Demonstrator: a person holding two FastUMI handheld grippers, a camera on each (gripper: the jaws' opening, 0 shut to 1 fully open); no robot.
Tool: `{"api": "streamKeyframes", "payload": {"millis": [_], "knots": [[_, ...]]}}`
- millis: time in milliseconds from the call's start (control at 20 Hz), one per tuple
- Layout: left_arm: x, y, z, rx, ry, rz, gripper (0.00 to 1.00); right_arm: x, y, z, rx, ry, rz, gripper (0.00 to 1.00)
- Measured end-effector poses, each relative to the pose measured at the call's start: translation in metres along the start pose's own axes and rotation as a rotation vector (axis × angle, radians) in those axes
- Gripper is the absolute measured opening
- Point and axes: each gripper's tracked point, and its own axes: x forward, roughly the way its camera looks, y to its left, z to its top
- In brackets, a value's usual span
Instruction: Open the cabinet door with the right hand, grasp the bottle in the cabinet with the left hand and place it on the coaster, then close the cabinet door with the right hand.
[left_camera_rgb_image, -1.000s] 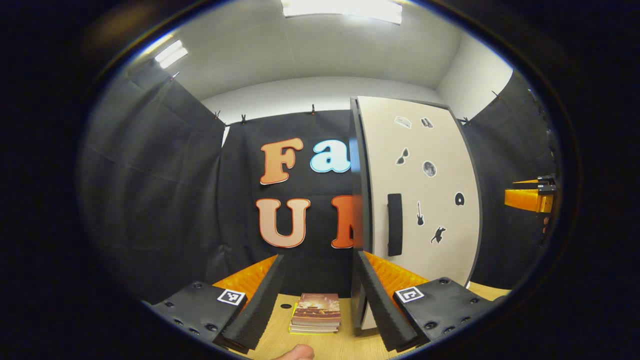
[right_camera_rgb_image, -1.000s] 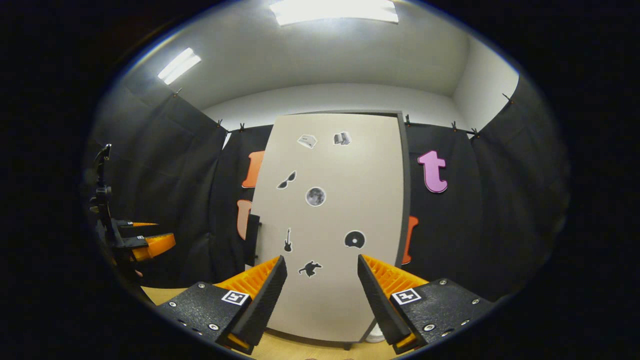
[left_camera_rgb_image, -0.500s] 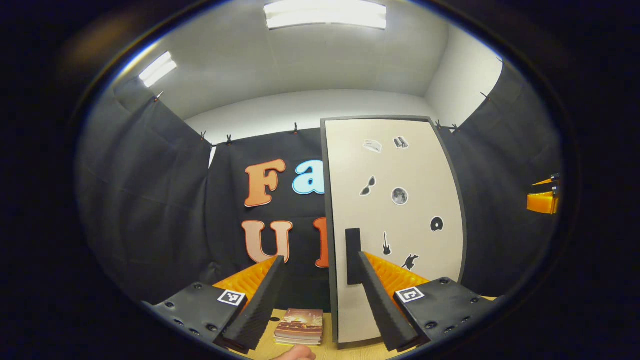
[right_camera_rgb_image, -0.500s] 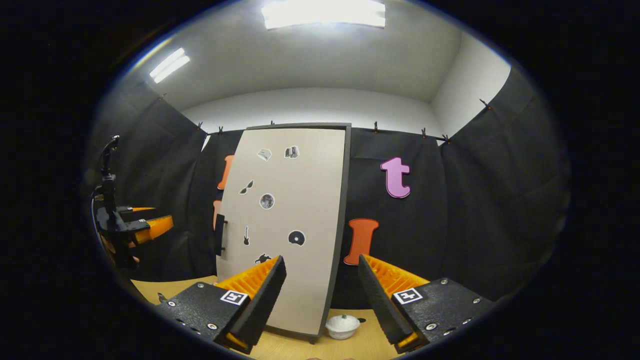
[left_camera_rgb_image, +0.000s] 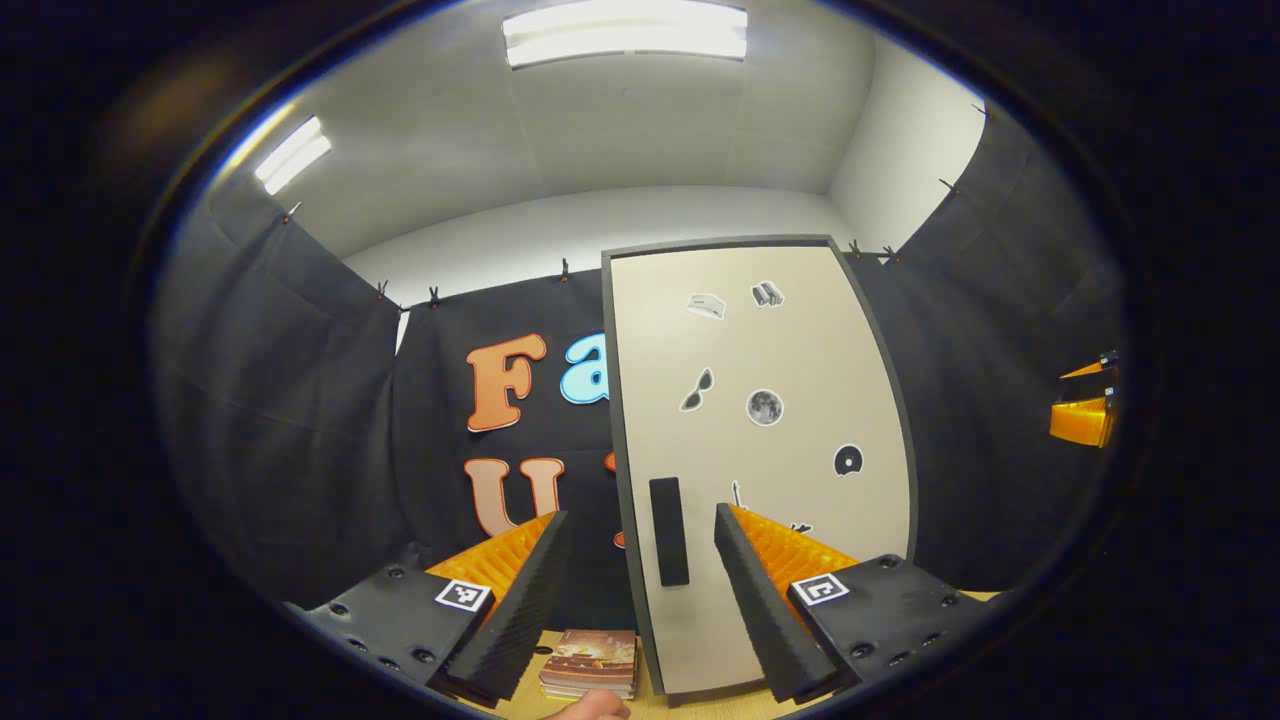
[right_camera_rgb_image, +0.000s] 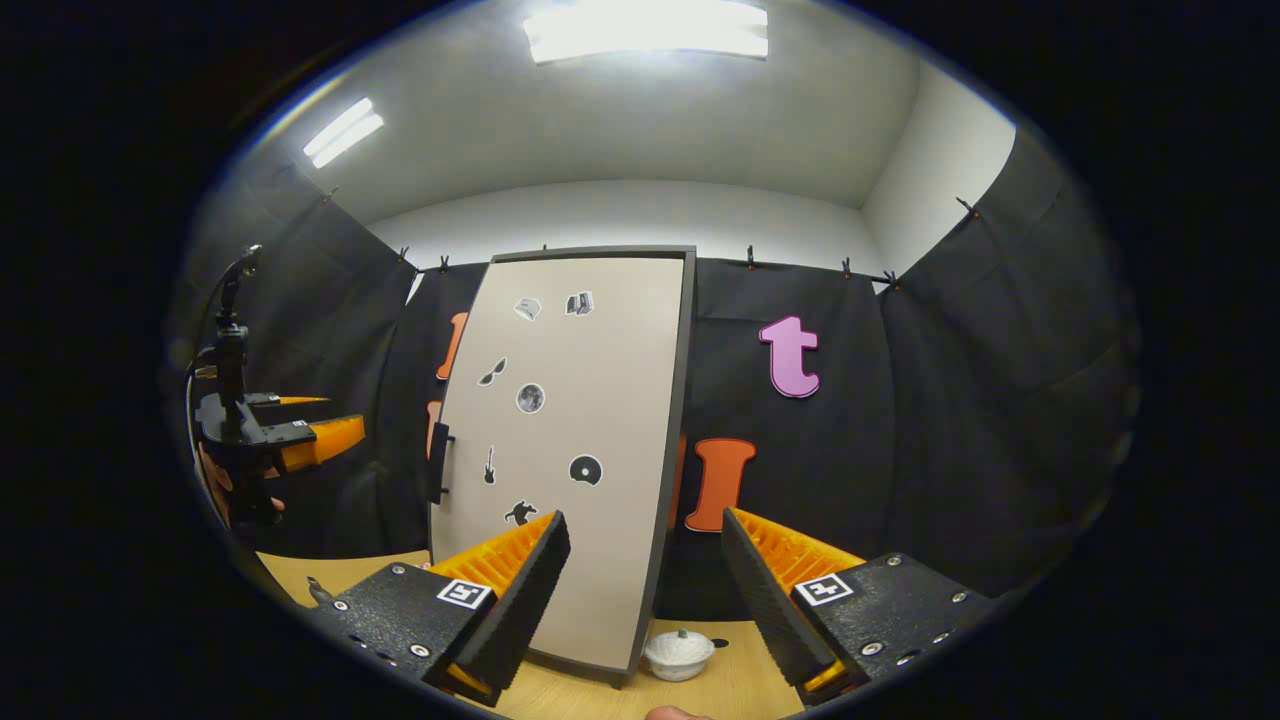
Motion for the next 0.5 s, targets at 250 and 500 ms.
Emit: {"api": "streamKeyframes", "payload": {"millis": [250,500], "knots": [[-0.005,-0.001,0.005,-0.02,-0.031,-0.009,0.94,0.012,0.011,-0.007,0.002,-0.009,0.022,0.97],[-0.002,-0.005,0.006,0.03,-0.043,-0.001,0.94,0.034,0.024,-0.016,0.019,-0.008,0.053,0.94]]}}
